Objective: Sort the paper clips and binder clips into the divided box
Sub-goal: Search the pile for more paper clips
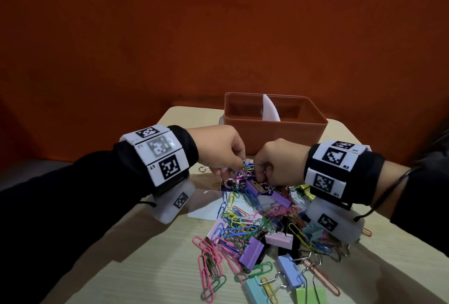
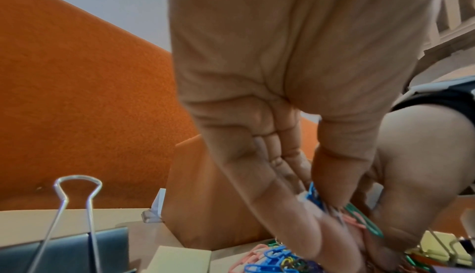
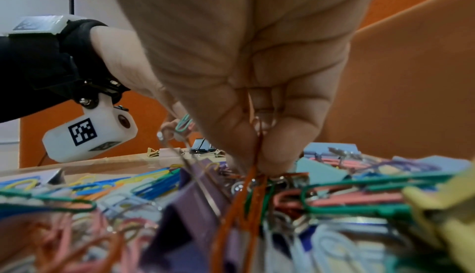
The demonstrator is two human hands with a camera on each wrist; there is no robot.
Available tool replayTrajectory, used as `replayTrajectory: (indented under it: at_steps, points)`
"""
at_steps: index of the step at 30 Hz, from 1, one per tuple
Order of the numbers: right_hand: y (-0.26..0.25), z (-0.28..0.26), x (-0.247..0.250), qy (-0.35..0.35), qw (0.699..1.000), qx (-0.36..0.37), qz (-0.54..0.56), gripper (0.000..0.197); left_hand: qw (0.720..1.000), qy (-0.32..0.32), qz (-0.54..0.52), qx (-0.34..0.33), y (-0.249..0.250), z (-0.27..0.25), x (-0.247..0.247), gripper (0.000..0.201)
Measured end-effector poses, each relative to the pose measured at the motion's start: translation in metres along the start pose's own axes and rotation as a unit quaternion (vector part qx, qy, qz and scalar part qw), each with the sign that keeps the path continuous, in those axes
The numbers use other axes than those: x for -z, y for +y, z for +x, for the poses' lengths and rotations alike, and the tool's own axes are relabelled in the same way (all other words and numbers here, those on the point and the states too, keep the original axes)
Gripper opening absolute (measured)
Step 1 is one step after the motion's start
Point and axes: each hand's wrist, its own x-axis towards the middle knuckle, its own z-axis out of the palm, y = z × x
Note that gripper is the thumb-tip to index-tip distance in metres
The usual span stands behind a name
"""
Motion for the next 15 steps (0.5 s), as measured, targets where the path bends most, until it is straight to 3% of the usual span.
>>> replayTrajectory:
  at_steps: [8, 11, 15]
  points:
    - [0.002, 0.003, -0.001, -0.012, 0.999, -0.009, 0.035, 0.026, 1.0, 0.008, -0.012, -0.015, -0.002, 0.002, 0.003, 0.011]
    - [0.008, 0.003, 0.006, -0.013, 0.988, -0.013, 0.153, 0.027, 0.998, 0.036, -0.041, -0.035, -0.002, 0.004, 0.015, 0.011]
    - [0.017, 0.006, 0.03, 0.026, 0.943, 0.009, 0.331, 0.028, 0.983, 0.123, -0.12, -0.063, 0.003, 0.01, 0.036, 0.011]
